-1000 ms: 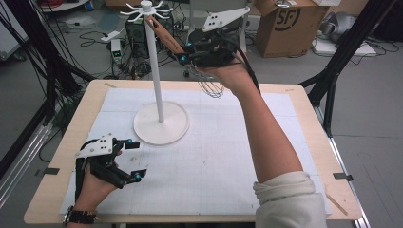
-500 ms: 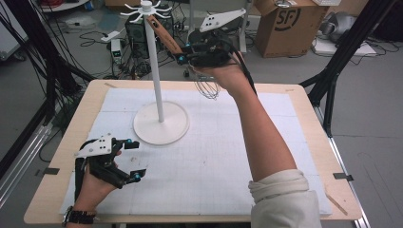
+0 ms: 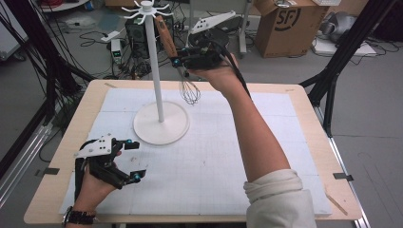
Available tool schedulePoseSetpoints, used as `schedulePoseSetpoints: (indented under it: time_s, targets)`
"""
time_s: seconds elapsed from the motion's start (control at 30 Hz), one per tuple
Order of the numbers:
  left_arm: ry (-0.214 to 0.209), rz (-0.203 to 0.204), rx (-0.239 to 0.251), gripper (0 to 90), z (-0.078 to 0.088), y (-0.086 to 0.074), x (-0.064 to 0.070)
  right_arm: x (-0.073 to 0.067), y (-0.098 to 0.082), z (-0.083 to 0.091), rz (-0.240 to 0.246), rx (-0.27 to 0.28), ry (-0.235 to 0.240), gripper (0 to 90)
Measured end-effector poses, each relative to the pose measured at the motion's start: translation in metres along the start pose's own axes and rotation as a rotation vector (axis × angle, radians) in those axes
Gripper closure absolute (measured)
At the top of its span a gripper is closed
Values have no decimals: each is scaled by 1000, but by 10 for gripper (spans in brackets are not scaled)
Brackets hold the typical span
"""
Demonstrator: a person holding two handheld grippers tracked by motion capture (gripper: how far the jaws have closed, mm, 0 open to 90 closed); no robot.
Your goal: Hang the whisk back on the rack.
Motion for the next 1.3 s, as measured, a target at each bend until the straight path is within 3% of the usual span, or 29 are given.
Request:
schedulePoseSetpoints:
  time_s: [0.17,0.33,0.5,0.8,0.97,1.3]
  targets:
    - [-2,4,-1,17,-1,0,1,0,0,0,1,-4,-10,692]
    - [-3,-2,-3,18,-1,0,1,0,-2,2,9,-19,-44,610]
    - [-4,-2,-5,17,-1,0,1,-1,-3,12,6,17,-26,532]
    - [-5,4,-9,17,-3,-1,2,-9,-19,27,12,25,18,484]
    - [-3,3,-11,17,-3,-1,2,-9,-28,40,4,32,40,471]
    - [-4,-1,-25,17,-6,-2,3,-2,-53,74,-49,81,18,394]
Point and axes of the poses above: each handheld gripper's, and its own axes: z roughly backward along the jaws, y roughly out of its top, x roughly to its right, the point moved 8 cm from there along -z, roughly forward along the jaws, and after that the axes turned 5 degrees about -z, right-handed, at the moved point
